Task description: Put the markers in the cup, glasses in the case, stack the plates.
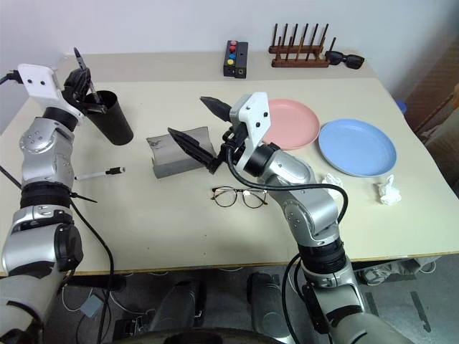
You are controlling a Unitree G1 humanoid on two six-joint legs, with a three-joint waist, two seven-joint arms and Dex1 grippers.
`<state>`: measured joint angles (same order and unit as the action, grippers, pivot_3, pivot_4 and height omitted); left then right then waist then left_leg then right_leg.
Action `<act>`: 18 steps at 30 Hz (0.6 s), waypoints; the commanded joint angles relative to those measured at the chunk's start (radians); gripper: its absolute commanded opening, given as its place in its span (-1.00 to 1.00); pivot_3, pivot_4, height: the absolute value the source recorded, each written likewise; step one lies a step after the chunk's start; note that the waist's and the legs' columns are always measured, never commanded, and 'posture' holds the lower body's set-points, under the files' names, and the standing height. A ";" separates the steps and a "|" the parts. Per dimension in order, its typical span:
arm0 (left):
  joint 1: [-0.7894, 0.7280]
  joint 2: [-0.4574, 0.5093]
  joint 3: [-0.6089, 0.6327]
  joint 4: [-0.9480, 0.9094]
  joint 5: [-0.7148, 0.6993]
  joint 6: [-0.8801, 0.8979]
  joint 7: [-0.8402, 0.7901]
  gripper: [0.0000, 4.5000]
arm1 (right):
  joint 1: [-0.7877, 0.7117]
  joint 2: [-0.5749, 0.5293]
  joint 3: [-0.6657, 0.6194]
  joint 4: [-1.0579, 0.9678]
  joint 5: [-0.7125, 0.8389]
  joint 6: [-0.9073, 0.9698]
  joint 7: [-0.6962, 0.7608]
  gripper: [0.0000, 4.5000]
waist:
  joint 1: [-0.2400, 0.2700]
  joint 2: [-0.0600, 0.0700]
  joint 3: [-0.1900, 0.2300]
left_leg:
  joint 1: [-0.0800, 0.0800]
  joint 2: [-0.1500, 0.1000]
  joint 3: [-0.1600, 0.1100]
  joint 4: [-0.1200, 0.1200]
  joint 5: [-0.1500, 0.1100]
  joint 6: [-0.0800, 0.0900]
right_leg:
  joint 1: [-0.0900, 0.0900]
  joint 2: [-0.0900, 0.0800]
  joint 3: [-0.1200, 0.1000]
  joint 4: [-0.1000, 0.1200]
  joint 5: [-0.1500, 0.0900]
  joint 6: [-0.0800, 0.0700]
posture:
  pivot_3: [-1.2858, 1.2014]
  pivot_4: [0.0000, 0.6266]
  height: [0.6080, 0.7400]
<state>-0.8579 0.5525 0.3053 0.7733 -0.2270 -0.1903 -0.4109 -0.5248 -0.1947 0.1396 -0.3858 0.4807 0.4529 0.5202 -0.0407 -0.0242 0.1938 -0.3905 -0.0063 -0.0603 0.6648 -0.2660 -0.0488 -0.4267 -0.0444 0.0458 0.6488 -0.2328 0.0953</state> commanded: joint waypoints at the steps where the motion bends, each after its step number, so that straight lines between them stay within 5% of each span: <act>1: -0.018 0.003 0.015 -0.012 -0.010 -0.032 0.004 -0.99 | -0.013 0.007 -0.009 -0.015 -0.005 -0.030 0.004 1.00 | -0.001 0.000 0.000 | 0.000 0.000 0.000 0.000 0.000 0.000 | 0.000 0.000 0.000 0.000 0.000 0.000 | 0.03 -0.52 0.92; 6: -0.010 -0.006 0.020 -0.007 -0.016 -0.029 0.005 -0.99 | -0.007 0.007 -0.006 -0.021 -0.004 -0.031 0.004 1.00 | -0.001 0.000 0.000 | 0.000 0.000 0.000 0.000 0.000 0.000 | 0.000 0.000 0.000 0.000 0.000 0.000 | 0.03 -0.52 0.92; 12: -0.012 -0.008 0.021 -0.004 -0.014 -0.033 0.017 0.13 | -0.001 0.006 -0.003 -0.025 -0.002 -0.028 0.006 1.00 | -0.001 0.000 0.000 | 0.000 0.000 0.000 0.000 0.000 0.000 | 0.000 0.000 0.000 0.000 0.000 0.000 | 0.03 -0.52 0.92; 18: -0.007 -0.010 0.022 -0.010 -0.019 -0.032 0.017 0.13 | 0.002 0.005 -0.004 -0.026 -0.001 -0.026 0.008 1.00 | -0.001 0.000 0.000 | 0.000 0.000 0.000 0.000 0.000 0.000 | 0.000 0.000 0.000 0.000 0.000 0.000 | 0.03 -0.52 0.92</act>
<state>-0.8578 0.5384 0.3074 0.7849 -0.2294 -0.2037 -0.3961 -0.5188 -0.1949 0.1408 -0.3858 0.4752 0.4423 0.5262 -0.0415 -0.0242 0.1938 -0.3905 -0.0063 -0.0604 0.6643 -0.2660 -0.0488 -0.4268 -0.0443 0.0458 0.6485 -0.2328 0.0954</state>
